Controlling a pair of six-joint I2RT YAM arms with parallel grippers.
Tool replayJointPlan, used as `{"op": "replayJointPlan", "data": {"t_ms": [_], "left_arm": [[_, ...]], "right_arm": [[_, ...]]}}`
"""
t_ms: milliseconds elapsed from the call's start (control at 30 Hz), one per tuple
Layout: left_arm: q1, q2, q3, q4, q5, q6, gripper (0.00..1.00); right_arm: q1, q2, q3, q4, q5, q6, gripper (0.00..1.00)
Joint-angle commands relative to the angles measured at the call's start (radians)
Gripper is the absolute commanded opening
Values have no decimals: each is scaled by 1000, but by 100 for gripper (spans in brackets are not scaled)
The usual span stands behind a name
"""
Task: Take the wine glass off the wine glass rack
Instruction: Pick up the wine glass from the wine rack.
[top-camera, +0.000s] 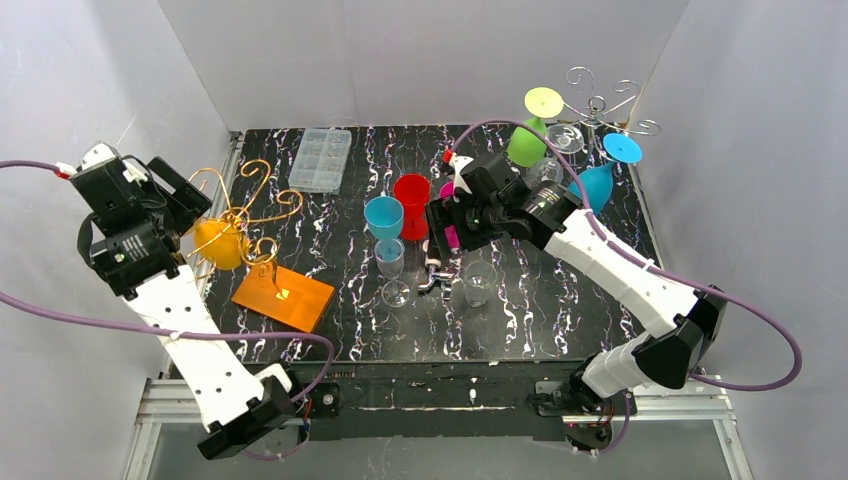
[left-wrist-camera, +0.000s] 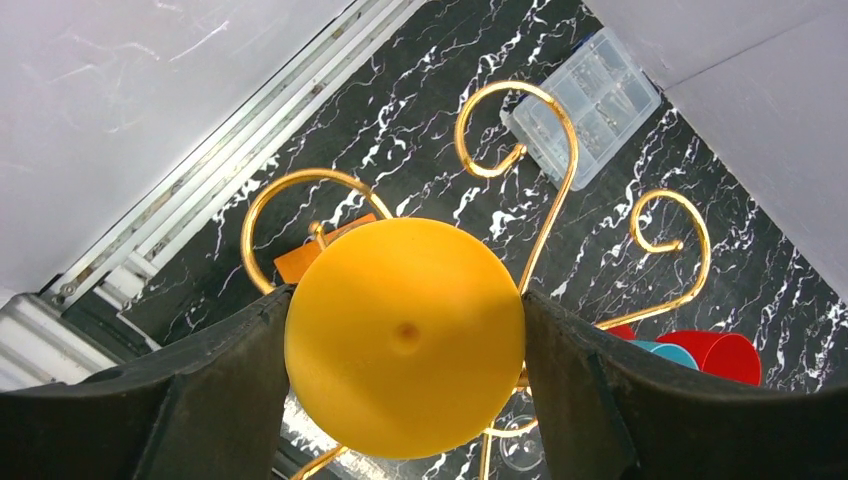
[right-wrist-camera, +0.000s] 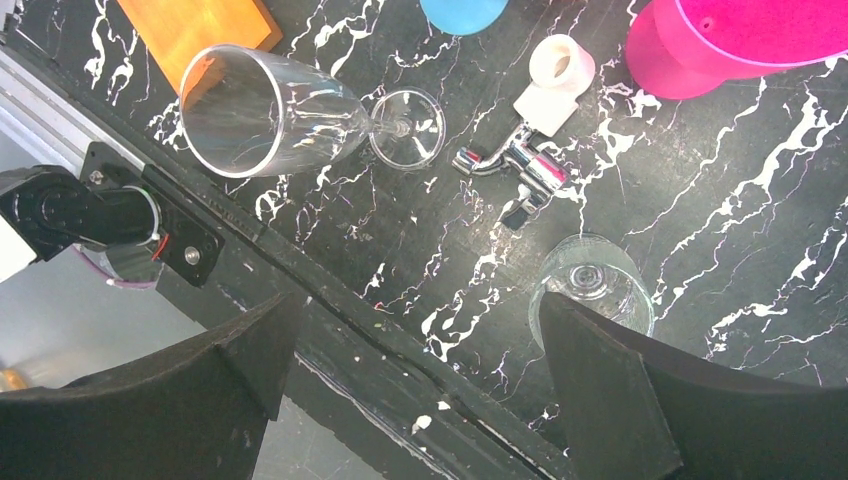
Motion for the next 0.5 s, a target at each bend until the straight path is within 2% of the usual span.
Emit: {"op": "replayJointPlan", "data": {"t_ms": [0, 467], "left_arm": [[-3, -64, -21, -44, -62, 16, 61], [-3, -181, -105, -95, -230, 61, 62]], "right_arm": [[3, -48, -15, 28, -13, 2, 98], [3, -81, -57, 16, -24, -4, 99]]}}
